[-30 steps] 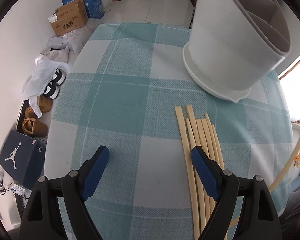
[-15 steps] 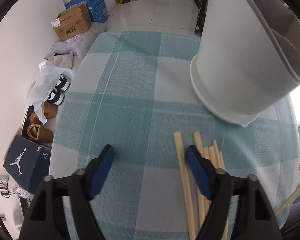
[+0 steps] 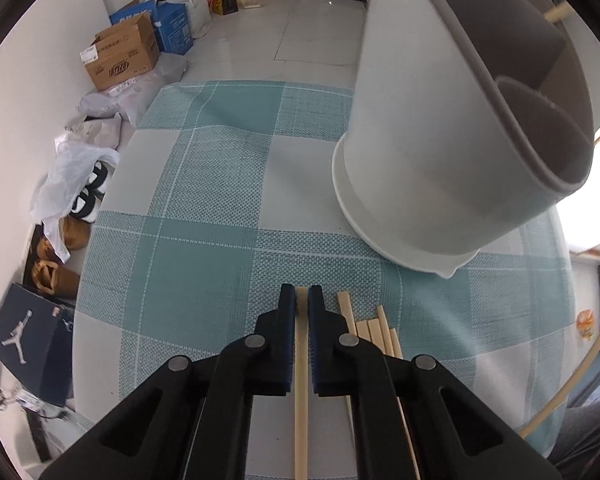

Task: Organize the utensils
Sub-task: 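Carry both held chopsticks up above the utensil holder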

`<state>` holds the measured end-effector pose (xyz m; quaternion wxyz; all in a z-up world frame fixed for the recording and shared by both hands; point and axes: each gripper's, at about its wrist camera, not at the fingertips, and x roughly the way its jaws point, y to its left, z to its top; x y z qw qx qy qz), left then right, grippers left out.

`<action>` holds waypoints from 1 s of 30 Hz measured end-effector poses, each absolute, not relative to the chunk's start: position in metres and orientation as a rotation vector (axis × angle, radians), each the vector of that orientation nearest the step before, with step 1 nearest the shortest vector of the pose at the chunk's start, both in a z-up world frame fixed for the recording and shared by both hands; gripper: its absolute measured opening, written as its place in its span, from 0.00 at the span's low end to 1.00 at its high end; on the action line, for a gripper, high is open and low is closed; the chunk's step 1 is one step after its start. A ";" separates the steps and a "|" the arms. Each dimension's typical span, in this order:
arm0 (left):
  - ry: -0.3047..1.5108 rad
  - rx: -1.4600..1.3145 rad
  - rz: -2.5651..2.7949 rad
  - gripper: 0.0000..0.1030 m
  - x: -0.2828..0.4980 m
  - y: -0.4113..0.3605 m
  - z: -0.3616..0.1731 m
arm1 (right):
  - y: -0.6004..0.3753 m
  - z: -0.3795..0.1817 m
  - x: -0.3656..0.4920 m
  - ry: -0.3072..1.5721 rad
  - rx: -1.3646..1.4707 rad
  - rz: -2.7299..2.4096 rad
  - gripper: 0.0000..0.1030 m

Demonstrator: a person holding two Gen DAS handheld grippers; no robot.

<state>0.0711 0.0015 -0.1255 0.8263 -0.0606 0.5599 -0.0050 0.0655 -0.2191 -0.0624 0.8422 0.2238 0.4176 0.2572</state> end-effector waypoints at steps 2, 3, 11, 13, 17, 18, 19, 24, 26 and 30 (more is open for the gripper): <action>1.163 -0.151 -0.012 0.02 0.069 0.003 -0.120 | -0.217 -0.060 0.063 0.870 0.462 0.545 0.03; 1.142 -0.163 -0.013 0.02 0.067 0.004 -0.116 | -0.217 -0.059 0.062 0.862 0.456 0.547 0.03; 0.888 -0.231 -0.029 0.02 0.031 0.005 -0.064 | -0.209 -0.049 0.048 0.793 0.411 0.548 0.03; 0.843 -0.231 -0.037 0.02 0.024 0.003 -0.054 | -0.209 -0.046 0.043 0.771 0.408 0.548 0.03; 0.794 -0.213 -0.067 0.02 0.013 -0.001 -0.041 | -0.209 -0.037 0.032 0.723 0.402 0.555 0.03; 0.788 -0.205 -0.072 0.02 0.011 -0.001 -0.039 | -0.208 -0.034 0.028 0.705 0.394 0.559 0.03; 0.783 -0.196 -0.077 0.02 0.011 0.004 -0.039 | -0.207 -0.031 0.025 0.693 0.387 0.563 0.03; 0.755 -0.170 -0.089 0.02 0.001 0.006 -0.029 | -0.196 -0.022 0.009 0.644 0.322 0.570 0.03; 0.739 -0.173 -0.094 0.02 -0.004 0.006 -0.023 | -0.193 -0.021 0.004 0.634 0.304 0.569 0.03; 0.704 -0.177 -0.100 0.02 -0.013 0.008 -0.013 | -0.188 -0.018 -0.004 0.612 0.290 0.572 0.03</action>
